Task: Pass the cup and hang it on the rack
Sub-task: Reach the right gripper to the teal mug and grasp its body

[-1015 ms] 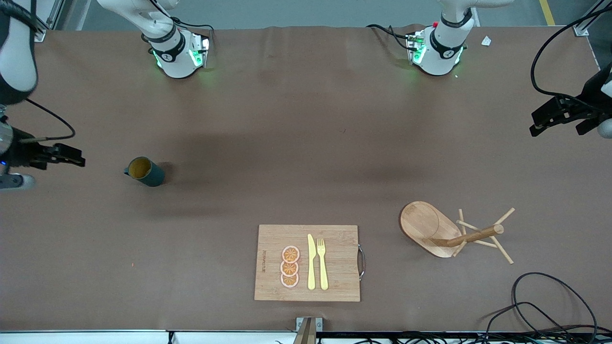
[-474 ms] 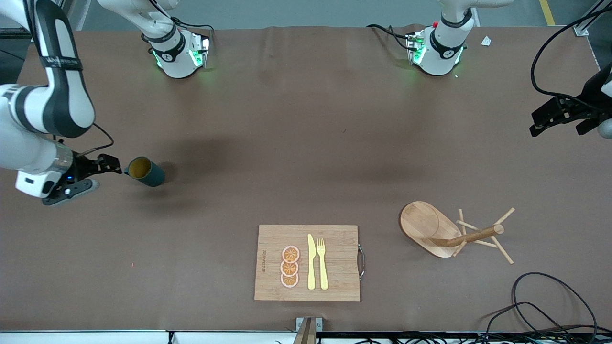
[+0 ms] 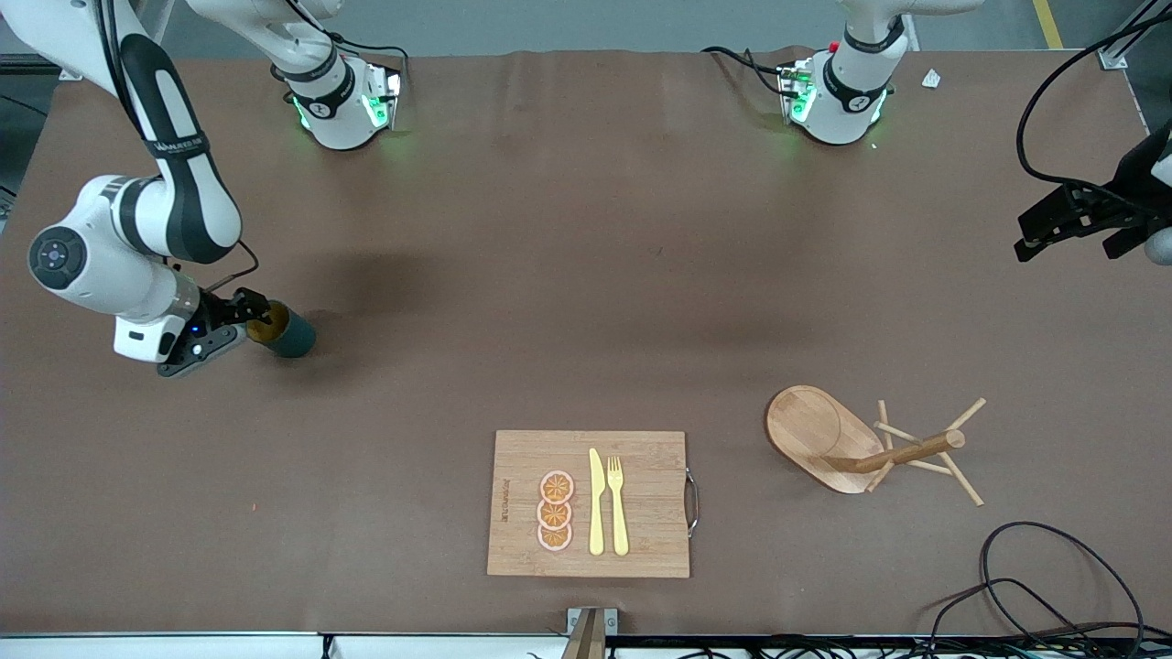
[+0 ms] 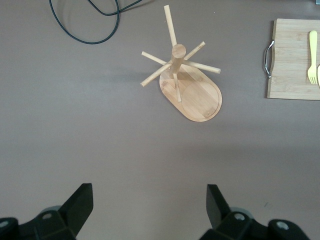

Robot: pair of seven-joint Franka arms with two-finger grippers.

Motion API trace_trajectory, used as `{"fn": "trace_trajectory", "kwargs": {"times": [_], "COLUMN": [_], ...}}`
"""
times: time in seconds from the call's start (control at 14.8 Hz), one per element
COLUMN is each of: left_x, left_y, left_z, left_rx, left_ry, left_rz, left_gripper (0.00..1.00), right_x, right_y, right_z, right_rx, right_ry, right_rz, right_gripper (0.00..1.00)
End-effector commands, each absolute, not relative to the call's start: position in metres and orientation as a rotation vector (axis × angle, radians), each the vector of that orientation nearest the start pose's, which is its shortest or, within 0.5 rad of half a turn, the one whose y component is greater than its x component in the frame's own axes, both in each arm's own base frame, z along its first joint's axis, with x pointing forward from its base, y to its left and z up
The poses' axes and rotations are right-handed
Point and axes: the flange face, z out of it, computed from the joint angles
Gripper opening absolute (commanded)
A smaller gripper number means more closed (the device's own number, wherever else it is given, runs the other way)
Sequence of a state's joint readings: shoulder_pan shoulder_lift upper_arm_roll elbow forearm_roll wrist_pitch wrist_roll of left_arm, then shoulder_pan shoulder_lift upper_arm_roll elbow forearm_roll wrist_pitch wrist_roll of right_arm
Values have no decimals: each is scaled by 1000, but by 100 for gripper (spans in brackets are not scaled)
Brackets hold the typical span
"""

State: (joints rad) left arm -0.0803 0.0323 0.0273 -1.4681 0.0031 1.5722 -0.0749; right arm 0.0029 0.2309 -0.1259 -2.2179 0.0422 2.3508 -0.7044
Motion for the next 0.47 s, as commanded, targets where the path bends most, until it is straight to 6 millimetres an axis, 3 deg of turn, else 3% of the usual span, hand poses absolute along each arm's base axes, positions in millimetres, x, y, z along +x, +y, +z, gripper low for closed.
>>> {"fn": "trace_trajectory", "kwargs": {"times": [0.0, 0.2, 0.41], "left_x": [565, 565, 565], "left_y": [-29, -29, -29], "left_z": [658, 658, 658], "left_rx": [-3135, -3135, -3135], "left_ry": [-17, -17, -17], "left_rz": [-126, -126, -126], "left_gripper": [100, 100, 100], "right_x": [531, 528, 528], "right_y": [-69, -73, -70], "right_z": [246, 231, 228], "right_rx": [-2956, -2942, -2931], "right_ry": [-882, -892, -905], "right_rz": [140, 174, 185], "right_gripper": [79, 39, 2]}}
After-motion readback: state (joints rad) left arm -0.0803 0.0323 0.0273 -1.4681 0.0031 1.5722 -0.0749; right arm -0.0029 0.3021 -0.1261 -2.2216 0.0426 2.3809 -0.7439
